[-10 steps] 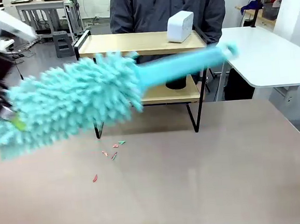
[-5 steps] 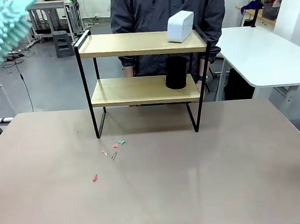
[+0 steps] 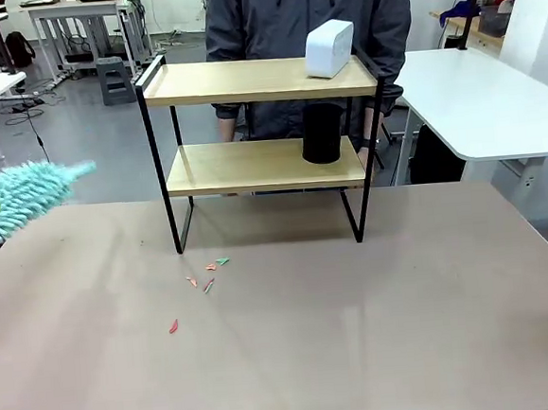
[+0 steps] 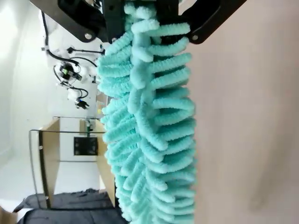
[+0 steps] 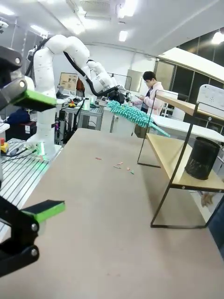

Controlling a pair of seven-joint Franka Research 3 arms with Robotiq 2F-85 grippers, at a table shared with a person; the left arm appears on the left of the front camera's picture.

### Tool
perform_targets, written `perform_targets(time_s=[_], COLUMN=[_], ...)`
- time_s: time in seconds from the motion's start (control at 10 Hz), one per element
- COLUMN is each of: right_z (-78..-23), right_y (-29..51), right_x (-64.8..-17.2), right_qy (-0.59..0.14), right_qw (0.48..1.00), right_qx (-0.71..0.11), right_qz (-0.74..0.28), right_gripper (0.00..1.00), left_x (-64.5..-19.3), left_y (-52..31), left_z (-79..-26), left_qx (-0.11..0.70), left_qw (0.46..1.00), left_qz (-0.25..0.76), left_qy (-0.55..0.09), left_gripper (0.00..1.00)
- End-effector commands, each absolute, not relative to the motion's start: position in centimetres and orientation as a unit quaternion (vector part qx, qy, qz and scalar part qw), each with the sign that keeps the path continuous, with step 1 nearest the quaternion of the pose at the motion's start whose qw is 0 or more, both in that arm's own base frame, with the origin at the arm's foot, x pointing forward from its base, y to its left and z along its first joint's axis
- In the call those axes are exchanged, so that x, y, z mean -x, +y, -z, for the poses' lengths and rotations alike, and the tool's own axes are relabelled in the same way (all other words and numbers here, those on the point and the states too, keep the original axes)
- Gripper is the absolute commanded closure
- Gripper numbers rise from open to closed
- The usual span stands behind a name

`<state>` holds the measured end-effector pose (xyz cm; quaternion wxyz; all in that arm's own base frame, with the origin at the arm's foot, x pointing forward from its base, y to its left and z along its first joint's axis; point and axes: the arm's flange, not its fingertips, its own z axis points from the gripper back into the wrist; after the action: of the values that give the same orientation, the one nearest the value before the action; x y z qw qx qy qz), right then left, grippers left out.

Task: Clean the shelf.
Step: Hand the Duster back to the human.

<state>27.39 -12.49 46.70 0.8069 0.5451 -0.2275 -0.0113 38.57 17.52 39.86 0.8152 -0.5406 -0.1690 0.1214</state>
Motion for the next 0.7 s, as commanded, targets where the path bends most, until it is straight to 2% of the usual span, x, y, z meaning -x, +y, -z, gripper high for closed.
perform_targets(time_s=[0.0,0.6], right_z=[-46.77,-46.77], right_y=[-12.92,-12.92], right_x=[-27.46,-27.46], right_qy=[-0.231,-0.231], right_qw=[0.807,0.807], right_qx=[-0.543,-0.543], right_qz=[0.002,0.002], right_gripper=[0.0,0.0], left_x=[-36.44,-36.44], left_y=[18.1,18.1], left_z=[-43.11,-43.11], left_qx=[0.557,0.557], left_qw=[0.799,0.799], left_qz=[-0.049,-0.049], left_qy=[-0.222,-0.222], left_gripper=[0.9,0.9])
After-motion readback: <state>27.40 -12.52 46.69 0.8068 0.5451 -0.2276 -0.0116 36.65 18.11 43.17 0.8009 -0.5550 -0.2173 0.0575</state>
